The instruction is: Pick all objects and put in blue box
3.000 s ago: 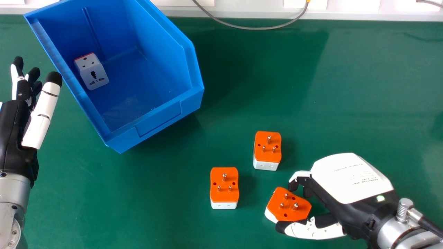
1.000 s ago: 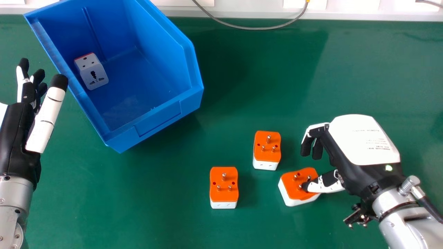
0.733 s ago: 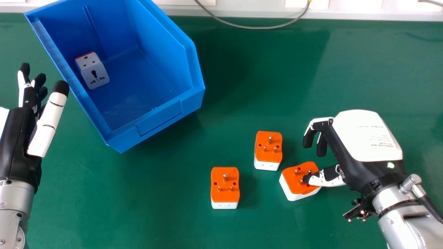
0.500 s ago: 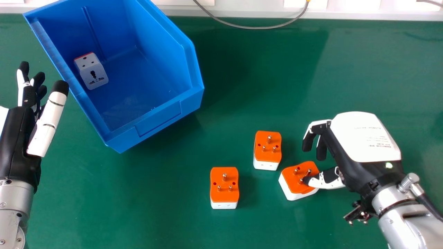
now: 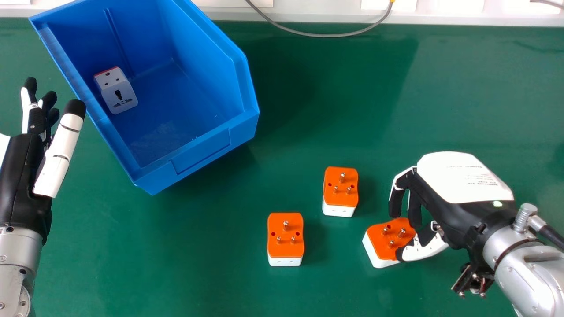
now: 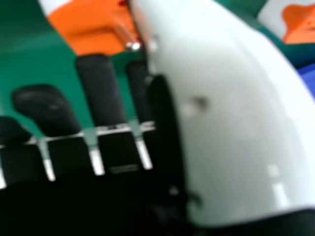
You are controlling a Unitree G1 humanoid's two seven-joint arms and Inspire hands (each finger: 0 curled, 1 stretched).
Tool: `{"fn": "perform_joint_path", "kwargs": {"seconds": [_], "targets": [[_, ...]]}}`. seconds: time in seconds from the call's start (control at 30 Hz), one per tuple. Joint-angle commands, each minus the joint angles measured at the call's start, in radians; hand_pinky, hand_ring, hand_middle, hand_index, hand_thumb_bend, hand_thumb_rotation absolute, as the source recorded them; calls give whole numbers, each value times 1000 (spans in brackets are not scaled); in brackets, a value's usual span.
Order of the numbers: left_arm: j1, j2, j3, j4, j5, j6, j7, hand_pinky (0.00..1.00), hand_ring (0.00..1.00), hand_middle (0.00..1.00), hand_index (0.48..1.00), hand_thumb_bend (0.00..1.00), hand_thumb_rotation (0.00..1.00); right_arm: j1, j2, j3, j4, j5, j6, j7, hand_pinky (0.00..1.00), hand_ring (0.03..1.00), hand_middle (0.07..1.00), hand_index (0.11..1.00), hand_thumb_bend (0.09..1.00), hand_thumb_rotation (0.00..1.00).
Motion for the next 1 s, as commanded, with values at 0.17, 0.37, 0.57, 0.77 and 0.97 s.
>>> {"fn": "perform_joint_path", "kwargs": {"seconds": [0.17, 0.37, 0.57, 0.77, 0.97], "targets": [[4, 13, 8, -35, -5, 4, 2, 941, 991, 1000, 995, 567, 888, -13, -36, -7, -9, -9, -36, -14, 967, 972, 998, 971, 886, 381], [4, 15, 10, -36, -7, 4, -1, 942, 990, 1000, 994, 599, 888, -9, -45, -7, -9, -20, -54, -40, 972, 977, 998, 978, 875, 392], [6, 15, 9, -37, -4, -2, -1, 942, 991, 1000, 995, 611, 889, 0, -45, 3, 1, -39, -64, -67, 971, 977, 1000, 979, 873, 398], [7, 15, 9, -38, -4, -4, -1, 942, 991, 1000, 995, 591, 888, 2, -52, 3, -14, -52, -69, -69, 998, 996, 1000, 991, 906, 427], [-1, 20, 12, -21, -5, -9, -2, 942, 991, 1000, 995, 599, 889, 17, -49, 2, -14, -55, -86, -72, 1000, 1000, 1000, 993, 914, 435]]}}
